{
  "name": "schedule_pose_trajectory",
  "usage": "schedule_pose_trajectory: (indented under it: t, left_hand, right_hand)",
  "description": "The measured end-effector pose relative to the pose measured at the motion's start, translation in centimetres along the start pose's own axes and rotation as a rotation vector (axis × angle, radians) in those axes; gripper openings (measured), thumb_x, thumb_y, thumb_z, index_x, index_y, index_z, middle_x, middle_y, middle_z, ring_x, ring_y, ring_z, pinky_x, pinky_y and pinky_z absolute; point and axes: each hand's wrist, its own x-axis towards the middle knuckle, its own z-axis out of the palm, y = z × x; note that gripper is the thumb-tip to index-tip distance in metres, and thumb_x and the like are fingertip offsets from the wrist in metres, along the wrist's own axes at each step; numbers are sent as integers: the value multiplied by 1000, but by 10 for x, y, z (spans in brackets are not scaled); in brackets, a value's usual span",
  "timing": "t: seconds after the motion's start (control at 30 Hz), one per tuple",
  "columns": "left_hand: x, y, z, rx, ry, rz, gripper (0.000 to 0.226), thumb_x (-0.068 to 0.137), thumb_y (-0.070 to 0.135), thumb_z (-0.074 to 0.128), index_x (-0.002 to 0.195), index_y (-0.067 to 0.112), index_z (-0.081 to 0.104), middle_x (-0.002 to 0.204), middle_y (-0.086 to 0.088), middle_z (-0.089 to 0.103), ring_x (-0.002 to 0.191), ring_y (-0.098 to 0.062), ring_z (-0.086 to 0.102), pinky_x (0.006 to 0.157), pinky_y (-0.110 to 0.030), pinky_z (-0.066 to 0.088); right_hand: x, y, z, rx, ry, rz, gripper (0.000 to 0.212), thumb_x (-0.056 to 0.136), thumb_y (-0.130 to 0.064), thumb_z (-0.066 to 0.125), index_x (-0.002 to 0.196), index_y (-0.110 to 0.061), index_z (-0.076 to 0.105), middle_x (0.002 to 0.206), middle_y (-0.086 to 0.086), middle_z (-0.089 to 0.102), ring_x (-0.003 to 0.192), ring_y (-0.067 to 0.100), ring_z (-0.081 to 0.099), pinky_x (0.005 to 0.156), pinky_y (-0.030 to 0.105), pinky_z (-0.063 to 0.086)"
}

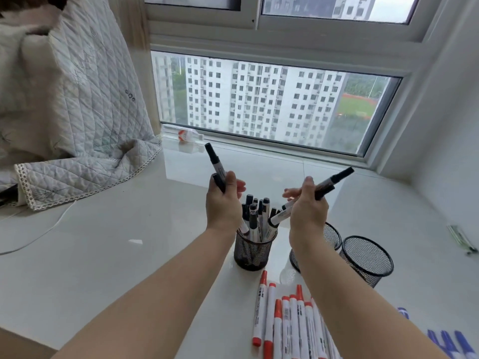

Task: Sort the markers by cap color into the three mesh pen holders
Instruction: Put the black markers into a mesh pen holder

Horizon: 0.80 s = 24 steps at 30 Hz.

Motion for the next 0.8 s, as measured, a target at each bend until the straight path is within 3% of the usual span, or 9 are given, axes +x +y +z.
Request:
schedule_pose_trajectory:
  t: [0.07, 0.17, 0.27, 0.33, 0.4, 0.5, 0.67, 0.73, 0.8]
  left_hand:
    - [-1, -1, 5, 7, -18, 32, 23, 96, 32, 44, 75, 26, 51, 72, 9, 62, 71, -5, 60, 77, -25, 46]
    - [-4, -8, 8, 34, -32, 32, 23, 95, 35, 43, 80, 21, 52, 70, 11, 60, 64, -3, 53, 73, -29, 43]
    - [-10, -22, 5, 121, -57, 26, 29, 91, 44, 43, 87, 19, 55, 71, 2, 56, 70, -19, 55, 69, -36, 46]
    - [-14, -33, 2, 200, -64, 2, 16, 93, 40, 43, 89, 30, 55, 91, -18, 56, 98, -41, 54, 88, -52, 46]
    - [-19, -40, 0, 240, -77, -57, 10, 92, 42, 43, 91, 36, 51, 111, -18, 54, 113, -44, 48, 98, -56, 40]
    - [-25, -50, -5, 261, -122, -62, 4, 90, 42, 48, 92, 38, 48, 118, -14, 53, 118, -38, 48, 99, -53, 40]
    - [-26, -55, -12, 382, -152, 60, 23, 90, 24, 58, 79, 42, 49, 103, 9, 51, 108, -14, 52, 99, -42, 43]
    - [-23, -51, -14, 372, -180, 56, 18, 88, 24, 59, 82, 39, 50, 100, 12, 51, 97, -5, 55, 93, -41, 47]
    - [-18, -45, -14, 346, -208, 69, 18, 89, 23, 58, 93, 37, 47, 100, 10, 55, 96, -11, 59, 86, -40, 52]
  right_hand:
    - [0, 9, 0, -10, -6, 25, 47, 96, -36, 44, 57, -14, 58, 46, 0, 50, 32, 2, 40, 37, 12, 37]
    - [1, 26, 2, -73, -29, 50, 36, 94, -39, 45, 70, -14, 56, 61, 8, 49, 42, 10, 46, 40, 17, 40]
    - [1, 43, 6, -175, -34, 16, 27, 91, -39, 51, 81, -13, 49, 96, 25, 55, 71, 30, 55, 57, 33, 46]
    - [-3, 53, 5, -239, -41, -29, 23, 90, -36, 55, 74, -21, 47, 109, 27, 53, 87, 38, 57, 72, 45, 52]
    - [-8, 62, 3, -328, -63, -88, 26, 89, -33, 58, 66, -27, 47, 114, 21, 50, 107, 39, 51, 92, 56, 44]
    - [-10, 69, 0, -486, -160, -150, 25, 88, -32, 59, 64, -34, 53, 113, 1, 43, 115, 28, 42, 101, 48, 38]
    - [-8, 67, -3, -520, -215, -174, 20, 82, -22, 64, 69, -34, 55, 104, -9, 42, 107, 17, 46, 94, 31, 39]
    - [-7, 60, -3, -444, -202, -166, 18, 82, -21, 64, 75, -33, 52, 96, -5, 48, 86, 13, 55, 79, 32, 46]
    - [-4, 52, -4, -400, -177, -177, 14, 85, -22, 60, 86, -32, 50, 85, -5, 55, 69, 10, 55, 67, 34, 47]
